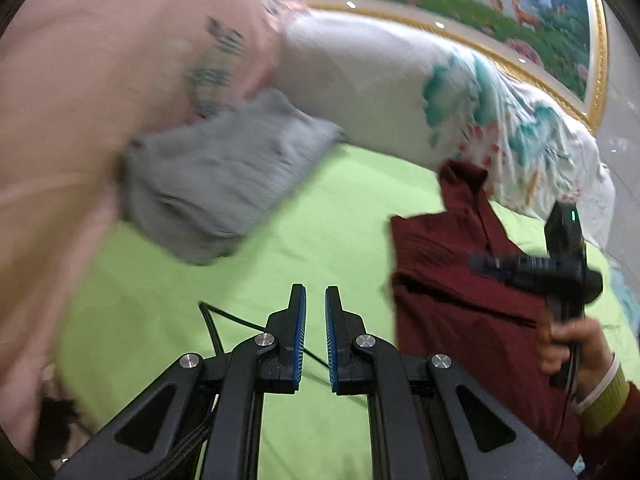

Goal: Fold large clothes

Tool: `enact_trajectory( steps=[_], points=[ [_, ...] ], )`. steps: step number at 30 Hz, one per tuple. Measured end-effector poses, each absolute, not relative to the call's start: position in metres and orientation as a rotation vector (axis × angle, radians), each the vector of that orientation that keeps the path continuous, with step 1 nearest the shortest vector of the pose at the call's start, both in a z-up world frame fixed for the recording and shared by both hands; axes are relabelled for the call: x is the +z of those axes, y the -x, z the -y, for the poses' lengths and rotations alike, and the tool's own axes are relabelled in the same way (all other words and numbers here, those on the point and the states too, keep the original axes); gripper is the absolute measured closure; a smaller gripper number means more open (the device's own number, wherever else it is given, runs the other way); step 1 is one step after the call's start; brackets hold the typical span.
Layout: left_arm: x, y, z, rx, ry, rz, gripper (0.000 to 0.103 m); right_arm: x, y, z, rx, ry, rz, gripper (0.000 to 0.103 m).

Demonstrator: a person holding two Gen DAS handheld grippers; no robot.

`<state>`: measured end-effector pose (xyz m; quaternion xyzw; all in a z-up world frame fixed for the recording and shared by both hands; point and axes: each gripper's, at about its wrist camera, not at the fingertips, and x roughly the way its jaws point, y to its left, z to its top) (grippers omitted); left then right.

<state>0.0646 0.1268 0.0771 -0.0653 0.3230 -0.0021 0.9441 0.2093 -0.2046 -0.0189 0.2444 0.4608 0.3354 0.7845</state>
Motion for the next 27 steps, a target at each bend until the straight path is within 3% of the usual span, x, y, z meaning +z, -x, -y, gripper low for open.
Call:
enact_trajectory(
  steps=[5, 6, 9, 13, 20, 24, 27],
  points=[
    [0.148, 0.024, -0.157, 0.068, 0.108, -0.523, 0.092, -0.036, -0.155, 0.161, 0.883, -0.472, -1.046, 0.088],
    [0.163, 0.041, -0.165, 0.053, 0.136, -0.483, 0.085, -0.038, -0.145, 0.155, 0.911, -0.474, -1.045, 0.088],
    [0.193, 0.069, -0.177, -0.04, 0.232, -0.43, 0.034, -0.043, -0.126, 0.148, 0.951, -0.514, -1.046, 0.088],
    [0.182, 0.061, -0.161, -0.208, 0.315, -0.435, 0.026, -0.05, -0.107, 0.149, 0.955, -0.566, -1.066, 0.088],
    [0.158, 0.035, -0.084, -0.41, 0.235, -0.53, 0.026, -0.049, -0.067, 0.214, 0.85, -0.587, -1.034, 0.088],
    [0.165, 0.035, -0.043, -0.401, 0.125, -0.486, 0.009, -0.055, -0.054, 0.27, 0.701, -0.605, -1.02, 0.082],
    [0.158, 0.003, -0.021, -0.353, 0.09, -0.515, 0.009, -0.052, -0.067, 0.306, 0.586, -0.608, -0.988, 0.082]
  ],
)
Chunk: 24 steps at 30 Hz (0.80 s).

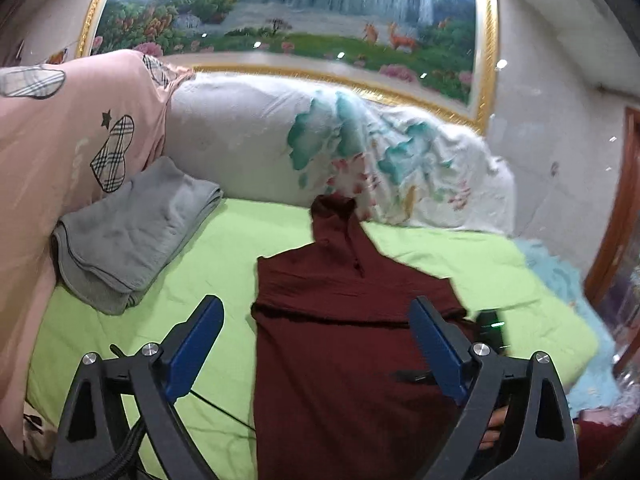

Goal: Fold large clothes

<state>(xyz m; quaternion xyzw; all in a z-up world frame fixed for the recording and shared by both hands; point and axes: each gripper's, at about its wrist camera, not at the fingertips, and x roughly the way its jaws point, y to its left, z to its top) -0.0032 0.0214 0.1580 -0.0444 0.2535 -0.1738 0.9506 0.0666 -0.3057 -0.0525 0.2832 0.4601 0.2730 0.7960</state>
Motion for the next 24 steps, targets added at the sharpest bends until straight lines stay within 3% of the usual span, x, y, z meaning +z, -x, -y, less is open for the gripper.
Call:
enact_trajectory(
  steps=[3, 7, 16, 24],
  points=[
    [0.14, -0.059, 0.002, -0.281, 0.089, -0.573, 0.009, -0.038, -0.092, 0.338, 0.504, -0.595, -0.929, 0.081],
    [0.114, -0.139, 0.016, -0.257, 0.145, -0.663, 0.009, -0.008, -0.134, 0.372, 0.411, -0.539, -0.843, 0.055],
    [0.083, -0.305, 0.087, -0.324, 0.207, -0.772, 0.009, 0.013, -0.279, 0.411, 0.307, -0.498, -0.83, 0.055],
    [0.026, -0.446, 0.143, -0.405, 0.281, -0.874, 0.009, -0.019, -0.402, 0.438, 0.276, -0.55, -0.867, 0.055]
  ],
)
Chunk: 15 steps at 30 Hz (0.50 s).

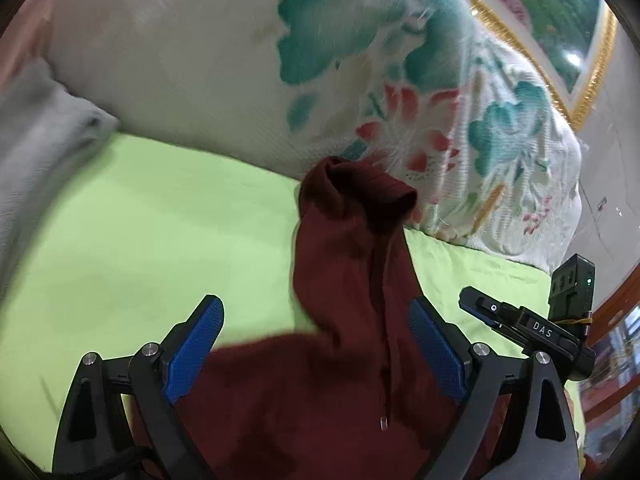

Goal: Fold large clothes

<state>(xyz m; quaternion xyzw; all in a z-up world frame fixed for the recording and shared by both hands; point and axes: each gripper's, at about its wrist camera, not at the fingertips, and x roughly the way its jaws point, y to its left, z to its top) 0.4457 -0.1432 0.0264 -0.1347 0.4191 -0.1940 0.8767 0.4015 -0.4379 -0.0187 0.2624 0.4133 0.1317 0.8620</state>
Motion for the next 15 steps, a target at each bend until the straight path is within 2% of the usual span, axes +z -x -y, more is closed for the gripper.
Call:
enact_trajectory(
  steps=[9, 11, 12, 13, 14, 15],
  points=[
    [-0.04, -0.549, 0.193, -0.412, 0.205, -0.948, 0.01, -0.062, -0.486, 0.437, 0.308, -0.523, -0.9, 0.055],
    [-0.052, -0.563, 0.198, -0.4, 0.201, -0.956, 0.017, -0.071, -0.498, 0.439, 0.307, -0.545, -0.904, 0.057],
    [-0.057, -0.569, 0.201, -0.395, 0.19, -0.959, 0.032, -0.074, -0.503, 0.44, 0.306, -0.552, -0.9, 0.06],
    [-0.062, -0.575, 0.204, -0.398, 0.173, -0.958, 0.059, -0.075, -0.505, 0.44, 0.309, -0.551, -0.898, 0.078],
    [-0.064, -0.576, 0.205, -0.405, 0.165, -0.959, 0.074, -0.076, -0.508, 0.438, 0.314, -0.541, -0.901, 0.098],
    [-0.066, -0.579, 0.207, -0.433, 0.166, -0.966, 0.096, -0.075, -0.507, 0.438, 0.314, -0.534, -0.9, 0.099]
  ],
)
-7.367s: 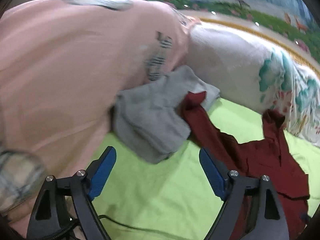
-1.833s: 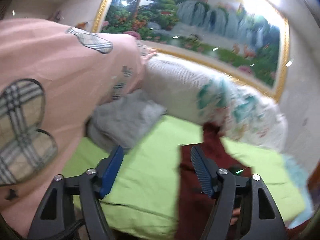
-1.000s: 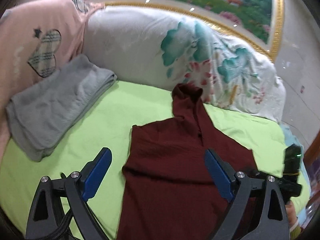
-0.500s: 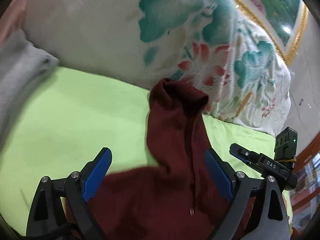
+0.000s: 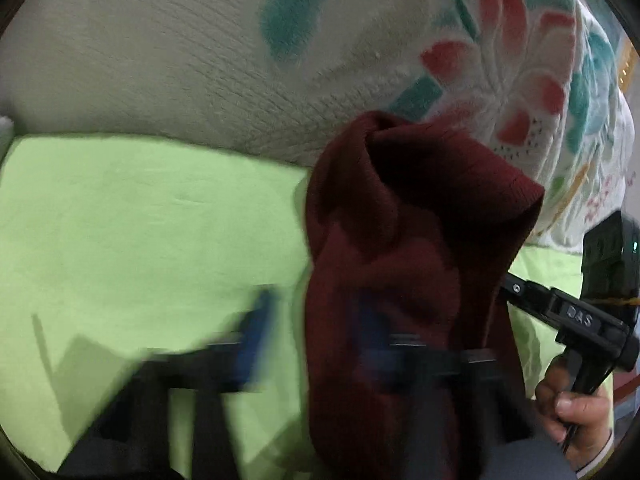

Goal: Fold large clothes

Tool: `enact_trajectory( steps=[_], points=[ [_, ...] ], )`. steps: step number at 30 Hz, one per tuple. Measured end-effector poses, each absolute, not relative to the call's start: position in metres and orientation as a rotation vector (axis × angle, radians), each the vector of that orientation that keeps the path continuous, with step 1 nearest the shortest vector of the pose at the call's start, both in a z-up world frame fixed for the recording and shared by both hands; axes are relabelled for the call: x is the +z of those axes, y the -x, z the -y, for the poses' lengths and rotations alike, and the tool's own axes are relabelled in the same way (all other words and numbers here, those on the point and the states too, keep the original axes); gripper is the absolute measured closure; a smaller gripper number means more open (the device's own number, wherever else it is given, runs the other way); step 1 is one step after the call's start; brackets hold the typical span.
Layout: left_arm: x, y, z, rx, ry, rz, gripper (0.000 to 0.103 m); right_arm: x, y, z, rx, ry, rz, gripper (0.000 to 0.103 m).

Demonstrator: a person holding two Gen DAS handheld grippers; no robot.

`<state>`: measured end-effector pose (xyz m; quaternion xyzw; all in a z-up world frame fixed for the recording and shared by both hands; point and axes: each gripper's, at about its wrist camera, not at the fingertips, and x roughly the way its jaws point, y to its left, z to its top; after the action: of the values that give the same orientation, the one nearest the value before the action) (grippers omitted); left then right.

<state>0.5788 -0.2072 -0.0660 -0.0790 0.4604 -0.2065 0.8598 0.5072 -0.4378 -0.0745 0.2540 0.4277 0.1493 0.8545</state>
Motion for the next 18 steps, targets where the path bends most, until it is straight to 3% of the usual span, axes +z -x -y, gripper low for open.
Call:
enact_trajectory(
  steps=[10, 18],
  points=[
    [0.001, -0.485, 0.19, -0.537, 0.039, -0.722, 0.098, 0.003, -0.423, 0.446, 0.294, -0.431, -0.758, 0.099],
    [0.022, -0.37, 0.176, -0.62, -0.04, -0.684, 0.098, 0.021, -0.298, 0.446, 0.329, -0.378, -0.762, 0.099]
  ],
)
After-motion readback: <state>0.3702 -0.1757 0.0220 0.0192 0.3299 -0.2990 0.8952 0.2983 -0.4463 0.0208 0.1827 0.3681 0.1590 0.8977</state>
